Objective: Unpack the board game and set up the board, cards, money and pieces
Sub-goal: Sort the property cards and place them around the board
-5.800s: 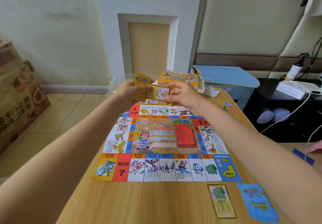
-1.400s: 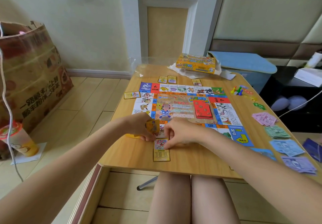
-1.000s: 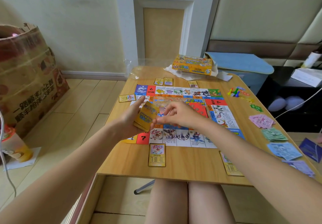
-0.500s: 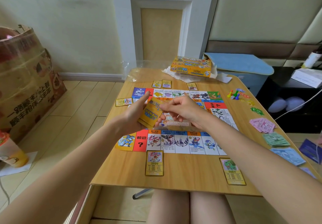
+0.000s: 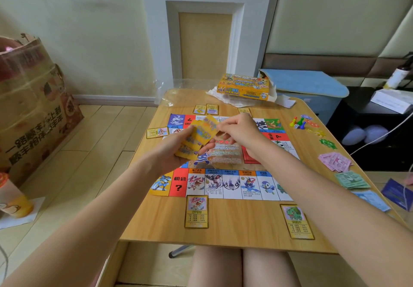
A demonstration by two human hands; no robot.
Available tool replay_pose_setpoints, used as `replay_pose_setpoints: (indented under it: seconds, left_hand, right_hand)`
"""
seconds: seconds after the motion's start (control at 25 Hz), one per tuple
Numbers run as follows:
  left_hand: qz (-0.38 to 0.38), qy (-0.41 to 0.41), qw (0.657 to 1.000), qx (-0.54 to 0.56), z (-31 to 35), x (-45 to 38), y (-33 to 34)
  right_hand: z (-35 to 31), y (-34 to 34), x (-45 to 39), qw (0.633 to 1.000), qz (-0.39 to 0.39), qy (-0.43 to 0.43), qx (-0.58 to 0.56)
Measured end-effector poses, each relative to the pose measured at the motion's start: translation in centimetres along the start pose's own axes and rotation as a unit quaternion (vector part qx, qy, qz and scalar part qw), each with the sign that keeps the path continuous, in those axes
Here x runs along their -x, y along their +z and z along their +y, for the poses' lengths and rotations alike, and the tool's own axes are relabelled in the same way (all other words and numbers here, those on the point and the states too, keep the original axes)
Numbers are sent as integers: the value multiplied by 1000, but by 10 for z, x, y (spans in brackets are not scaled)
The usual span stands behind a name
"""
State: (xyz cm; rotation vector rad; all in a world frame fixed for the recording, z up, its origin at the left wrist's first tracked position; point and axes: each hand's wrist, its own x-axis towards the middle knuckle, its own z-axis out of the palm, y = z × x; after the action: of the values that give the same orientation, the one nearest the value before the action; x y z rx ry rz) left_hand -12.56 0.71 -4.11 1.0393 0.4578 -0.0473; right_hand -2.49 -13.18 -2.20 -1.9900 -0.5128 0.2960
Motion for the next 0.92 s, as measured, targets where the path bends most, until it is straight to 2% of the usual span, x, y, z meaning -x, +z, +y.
replay_pose_setpoints:
  seconds: [0.08, 0.12, 0.2, 0.24, 0.28, 0.32, 0.4, 0.52, 0.6, 0.76, 0.92]
  left_hand:
    - [13, -3, 998, 57, 3, -1, -4]
    - [25, -4, 997, 74, 5, -2, -5]
    - [41, 8, 997, 65, 6, -4, -5]
    - [49, 19, 998, 45, 7, -5, -4]
    - [59, 28, 998, 20, 7, -4, -2]
    - [69, 35, 997, -6, 8, -3, -1]
    - [84, 42, 995, -33, 9, 0, -2]
    - [86, 47, 994, -37, 11, 4, -1]
    - [68, 40, 996, -49, 12, 4, 0]
    - [43, 47, 994, -84, 12, 2, 4]
    - [39, 68, 992, -96, 17, 5, 4]
  right_hand:
    - [2, -3, -4, 982, 141, -112, 50]
    - [6, -4, -5, 960, 168, -205, 95]
    - [16, -2, -3, 886, 105, -393, 223]
    - [26, 1, -1, 841, 61, -457, 282]
    - [35, 4, 0, 812, 25, -487, 320]
    - [39, 3, 1, 811, -3, -484, 330]
    - [38, 0, 1, 860, -27, -430, 274]
    - [26, -5, -3, 938, 14, -315, 146]
    - [15, -6, -4, 968, 19, -240, 71]
    - [3, -6, 2, 988, -63, -133, -52]
    - [-3, -2, 4, 991, -66, -102, -55]
